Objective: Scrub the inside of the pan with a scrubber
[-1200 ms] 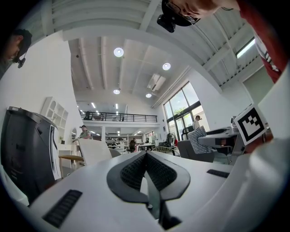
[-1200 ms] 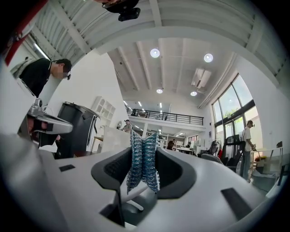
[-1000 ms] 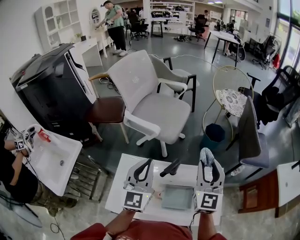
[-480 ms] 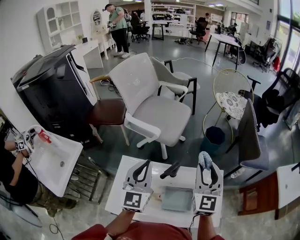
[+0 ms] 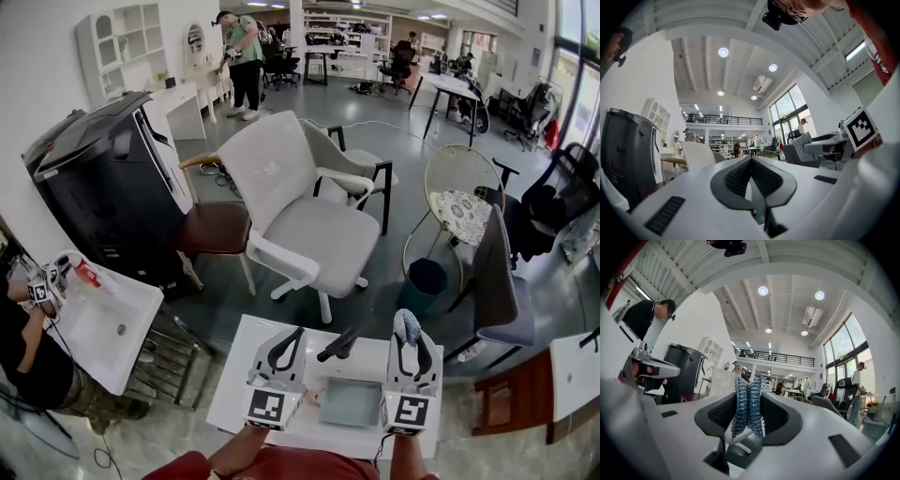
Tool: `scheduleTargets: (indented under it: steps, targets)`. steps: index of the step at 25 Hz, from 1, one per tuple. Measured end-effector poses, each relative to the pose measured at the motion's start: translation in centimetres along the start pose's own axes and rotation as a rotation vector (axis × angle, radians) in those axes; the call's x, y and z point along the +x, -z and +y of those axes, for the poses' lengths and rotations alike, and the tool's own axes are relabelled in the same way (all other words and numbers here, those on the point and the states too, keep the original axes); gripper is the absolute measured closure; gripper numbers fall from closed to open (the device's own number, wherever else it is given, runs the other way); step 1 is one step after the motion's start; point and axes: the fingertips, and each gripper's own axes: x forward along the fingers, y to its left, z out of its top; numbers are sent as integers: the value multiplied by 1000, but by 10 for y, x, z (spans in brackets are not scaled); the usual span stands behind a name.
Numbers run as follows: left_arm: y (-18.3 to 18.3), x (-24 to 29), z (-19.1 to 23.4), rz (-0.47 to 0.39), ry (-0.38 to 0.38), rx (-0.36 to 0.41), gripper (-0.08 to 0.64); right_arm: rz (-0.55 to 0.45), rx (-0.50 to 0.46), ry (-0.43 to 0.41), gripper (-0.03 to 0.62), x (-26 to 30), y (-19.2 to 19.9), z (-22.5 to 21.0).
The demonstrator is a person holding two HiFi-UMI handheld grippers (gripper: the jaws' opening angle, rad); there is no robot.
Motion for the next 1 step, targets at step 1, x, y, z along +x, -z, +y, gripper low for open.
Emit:
scheduleTargets:
  steps: [1]
  targets:
    - [0, 0, 0, 0, 1, -2, 548, 0, 1, 1, 420, 0, 0, 0]
